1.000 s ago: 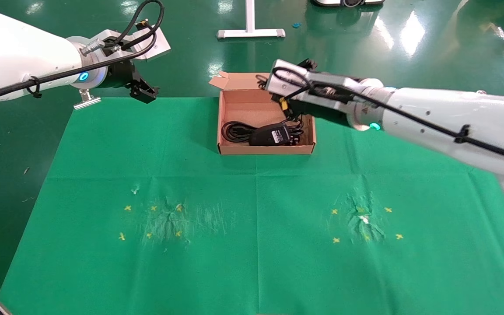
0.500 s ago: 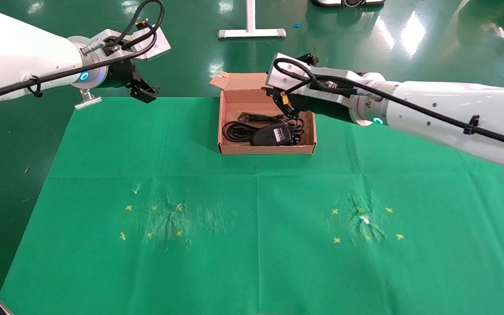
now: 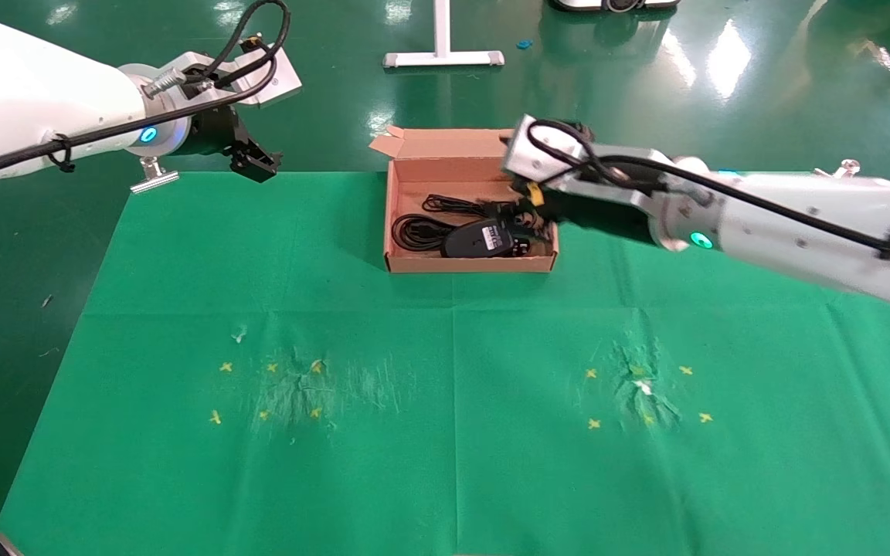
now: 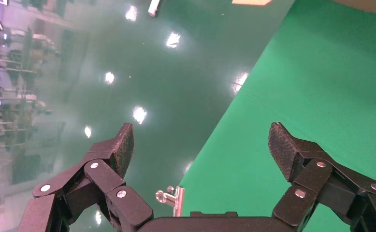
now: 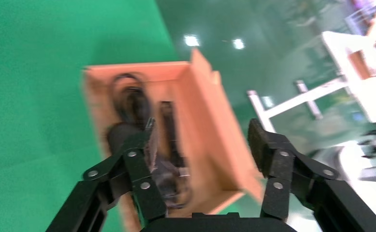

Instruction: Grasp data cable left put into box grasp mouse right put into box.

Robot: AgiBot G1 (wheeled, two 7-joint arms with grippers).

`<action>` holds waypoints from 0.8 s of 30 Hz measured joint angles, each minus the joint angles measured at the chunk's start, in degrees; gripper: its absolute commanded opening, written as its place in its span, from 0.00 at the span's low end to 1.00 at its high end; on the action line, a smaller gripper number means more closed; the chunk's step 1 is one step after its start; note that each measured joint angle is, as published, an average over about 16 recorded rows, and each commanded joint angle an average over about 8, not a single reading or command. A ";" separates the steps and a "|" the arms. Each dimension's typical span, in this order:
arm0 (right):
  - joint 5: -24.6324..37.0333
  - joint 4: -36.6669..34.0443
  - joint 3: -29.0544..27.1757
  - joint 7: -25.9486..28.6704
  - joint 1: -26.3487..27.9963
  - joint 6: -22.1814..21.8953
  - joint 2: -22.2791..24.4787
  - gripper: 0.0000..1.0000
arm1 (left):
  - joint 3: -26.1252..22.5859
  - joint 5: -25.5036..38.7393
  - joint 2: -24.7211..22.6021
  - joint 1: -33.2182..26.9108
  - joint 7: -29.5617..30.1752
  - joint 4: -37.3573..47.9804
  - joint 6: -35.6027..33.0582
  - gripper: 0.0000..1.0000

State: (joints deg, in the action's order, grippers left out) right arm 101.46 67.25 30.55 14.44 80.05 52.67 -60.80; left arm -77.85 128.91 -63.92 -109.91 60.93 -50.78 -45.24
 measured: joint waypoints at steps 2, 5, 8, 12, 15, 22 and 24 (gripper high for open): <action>-2.32 0.25 -0.57 -0.14 -0.72 1.28 1.00 1.00 | 0.00 0.00 0.00 0.00 0.00 0.00 0.00 1.00; -5.82 0.62 -1.42 -0.36 -1.81 3.23 2.52 1.00 | 0.00 0.00 0.00 0.00 0.00 0.00 0.00 1.00; -9.30 0.99 -2.27 -0.58 -2.89 5.16 4.02 1.00 | 0.00 0.00 0.00 0.00 0.00 0.00 0.00 1.00; -13.94 1.48 -3.40 -0.86 -4.32 7.73 6.03 1.00 | 0.00 0.00 0.00 0.00 0.00 0.00 0.00 1.00; -17.48 1.86 -4.26 -1.08 -5.42 9.69 7.56 1.00 | 0.00 0.00 0.00 0.00 0.00 0.00 0.00 1.00; -25.68 2.73 -6.26 -1.59 -7.97 14.23 11.11 1.00 | 0.00 0.00 0.00 0.00 0.00 0.00 0.00 1.00; -28.04 2.98 -6.84 -1.74 -8.70 15.54 12.13 1.00 | 0.00 0.00 0.00 0.00 0.00 0.00 0.00 1.00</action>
State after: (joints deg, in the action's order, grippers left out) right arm 73.42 70.23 23.72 12.71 71.35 68.21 -48.67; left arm -77.85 128.91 -63.92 -109.91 60.93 -50.78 -45.24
